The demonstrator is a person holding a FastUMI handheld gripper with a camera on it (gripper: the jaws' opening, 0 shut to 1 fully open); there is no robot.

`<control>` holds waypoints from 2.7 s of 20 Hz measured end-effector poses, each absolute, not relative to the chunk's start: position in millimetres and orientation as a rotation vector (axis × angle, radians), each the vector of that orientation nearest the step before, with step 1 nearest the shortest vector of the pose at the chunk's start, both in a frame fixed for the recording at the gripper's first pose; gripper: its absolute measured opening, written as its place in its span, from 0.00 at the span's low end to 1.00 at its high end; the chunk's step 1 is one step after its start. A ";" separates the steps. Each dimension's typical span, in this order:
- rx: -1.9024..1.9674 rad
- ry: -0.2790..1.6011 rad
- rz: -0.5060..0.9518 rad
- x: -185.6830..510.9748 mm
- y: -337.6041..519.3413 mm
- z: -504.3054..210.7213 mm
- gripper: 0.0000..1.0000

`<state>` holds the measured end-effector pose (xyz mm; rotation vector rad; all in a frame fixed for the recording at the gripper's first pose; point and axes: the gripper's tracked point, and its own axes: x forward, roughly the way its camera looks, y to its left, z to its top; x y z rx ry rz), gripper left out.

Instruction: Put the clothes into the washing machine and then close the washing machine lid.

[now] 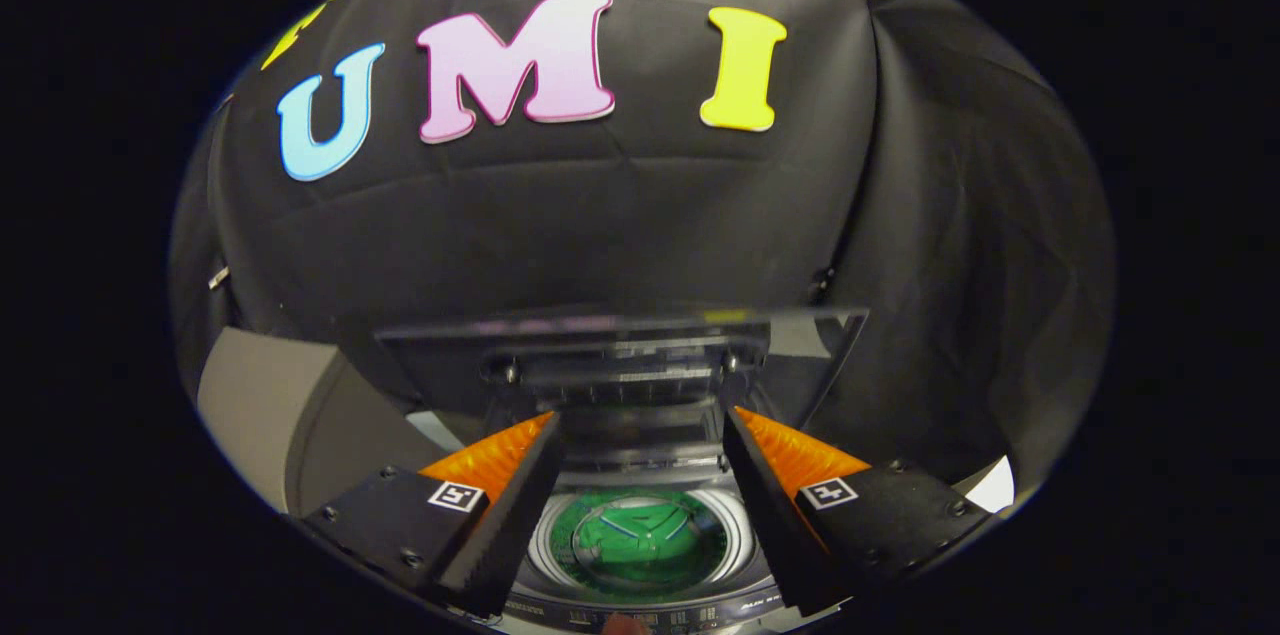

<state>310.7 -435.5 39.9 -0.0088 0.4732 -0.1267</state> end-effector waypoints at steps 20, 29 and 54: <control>-0.025 0.501 -0.111 434.4 -436.0 18.1 1.00; -0.030 0.389 -0.110 406.5 -433.6 24.3 1.00; -0.048 0.426 -0.129 339.6 -432.5 8.4 1.00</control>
